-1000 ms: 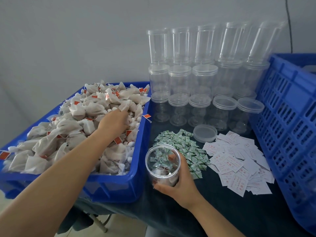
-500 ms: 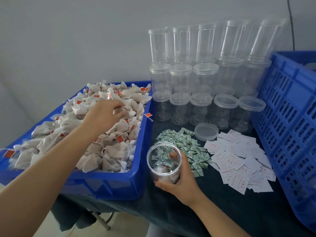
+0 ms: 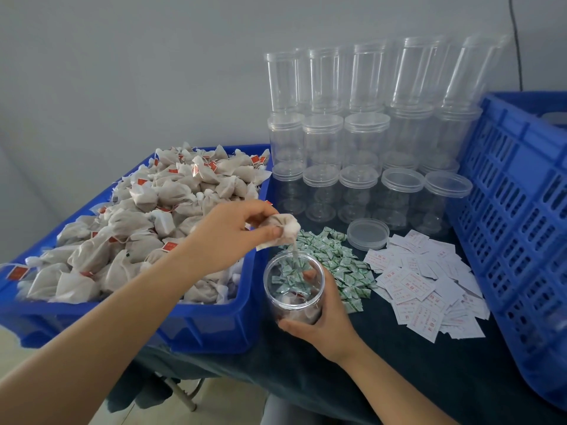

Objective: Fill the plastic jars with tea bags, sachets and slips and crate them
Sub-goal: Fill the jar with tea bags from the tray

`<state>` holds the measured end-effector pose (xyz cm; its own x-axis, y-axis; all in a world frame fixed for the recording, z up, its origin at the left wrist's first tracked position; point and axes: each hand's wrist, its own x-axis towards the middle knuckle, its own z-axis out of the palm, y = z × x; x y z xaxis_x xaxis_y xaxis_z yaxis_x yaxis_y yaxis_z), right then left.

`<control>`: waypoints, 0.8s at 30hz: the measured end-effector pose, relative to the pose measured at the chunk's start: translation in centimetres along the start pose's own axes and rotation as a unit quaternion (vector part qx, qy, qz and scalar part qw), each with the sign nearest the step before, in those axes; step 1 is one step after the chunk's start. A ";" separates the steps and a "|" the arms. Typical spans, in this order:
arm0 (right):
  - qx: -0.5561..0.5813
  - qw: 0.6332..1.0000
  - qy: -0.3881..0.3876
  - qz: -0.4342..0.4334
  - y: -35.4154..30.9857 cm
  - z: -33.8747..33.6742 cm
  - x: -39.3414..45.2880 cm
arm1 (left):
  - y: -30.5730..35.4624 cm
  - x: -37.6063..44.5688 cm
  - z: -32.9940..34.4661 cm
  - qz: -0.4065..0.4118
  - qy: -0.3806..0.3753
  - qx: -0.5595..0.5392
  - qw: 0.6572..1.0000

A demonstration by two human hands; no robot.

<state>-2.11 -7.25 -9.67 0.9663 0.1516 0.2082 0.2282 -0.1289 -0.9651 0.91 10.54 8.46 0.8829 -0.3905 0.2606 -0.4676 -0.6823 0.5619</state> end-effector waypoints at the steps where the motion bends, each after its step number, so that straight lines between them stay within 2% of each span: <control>1: 0.001 1.000 0.001 0.000 0.0 0.0 0.0 | 0.1 -0.1 0.2 0.002 -0.009 0.002 1.000; 6: 0.004 1.000 0.003 -0.007 -0.1 0.0 0.0 | 0.1 -0.6 1.5 0.007 -0.051 0.028 0.998; 13: 0.014 1.000 0.005 -0.003 0.2 0.1 0.1 | 0.1 -1.4 3.4 0.051 -0.076 0.137 0.986; 20: 0.019 1.000 -0.001 0.011 0.4 0.0 0.2 | 1.3 -1.2 4.7 0.085 -0.129 0.267 0.951; 24: 0.018 1.000 0.002 0.015 0.5 0.1 0.2 | 2.1 -0.7 5.6 0.089 -0.162 0.295 0.937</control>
<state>-1.81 -7.21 -10.12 0.9731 0.1439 0.1797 0.1947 -0.0975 -0.9760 -0.89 5.95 5.08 0.7746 -0.6324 0.0024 -0.6321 -0.7744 -0.0255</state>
